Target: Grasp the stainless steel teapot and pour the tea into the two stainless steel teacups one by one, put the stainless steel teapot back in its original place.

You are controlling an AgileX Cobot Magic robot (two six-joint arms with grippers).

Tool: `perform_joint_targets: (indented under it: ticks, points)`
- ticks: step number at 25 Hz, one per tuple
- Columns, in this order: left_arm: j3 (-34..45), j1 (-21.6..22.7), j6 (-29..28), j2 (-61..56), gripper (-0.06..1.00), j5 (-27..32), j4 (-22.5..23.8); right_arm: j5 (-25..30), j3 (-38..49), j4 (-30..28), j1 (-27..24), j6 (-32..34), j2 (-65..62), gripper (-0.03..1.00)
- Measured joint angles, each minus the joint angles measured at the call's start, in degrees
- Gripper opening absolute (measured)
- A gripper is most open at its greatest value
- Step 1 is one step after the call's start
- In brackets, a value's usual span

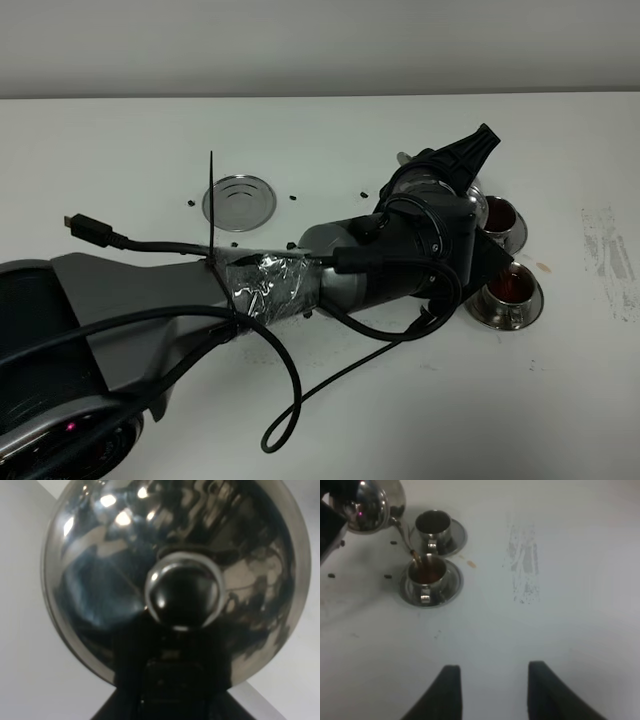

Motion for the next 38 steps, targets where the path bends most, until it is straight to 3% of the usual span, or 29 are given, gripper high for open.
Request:
perform_joint_targets:
  ticks: [14, 20, 32, 38]
  points:
    - [-0.11, -0.07, -0.13, 0.0, 0.18, -0.06, -0.5, 0.0, 0.0, 0.0, 0.0, 0.06, 0.0, 0.31]
    - [-0.11, 0.0, -0.13, 0.0, 0.18, 0.22, -6.24, 0.0, 0.0, 0.0, 0.0, 0.0, 0.0, 0.31]
    - [-0.11, 1.84, -4.25, 0.0, 0.18, 1.97, -12.37, 0.0, 0.0, 0.0, 0.0, 0.0, 0.0, 0.31]
    - [-2.56, 2.55, -4.79, -0.1, 0.18, 3.05, -21.74, 0.0, 0.0, 0.0, 0.0, 0.05, 0.0, 0.31]
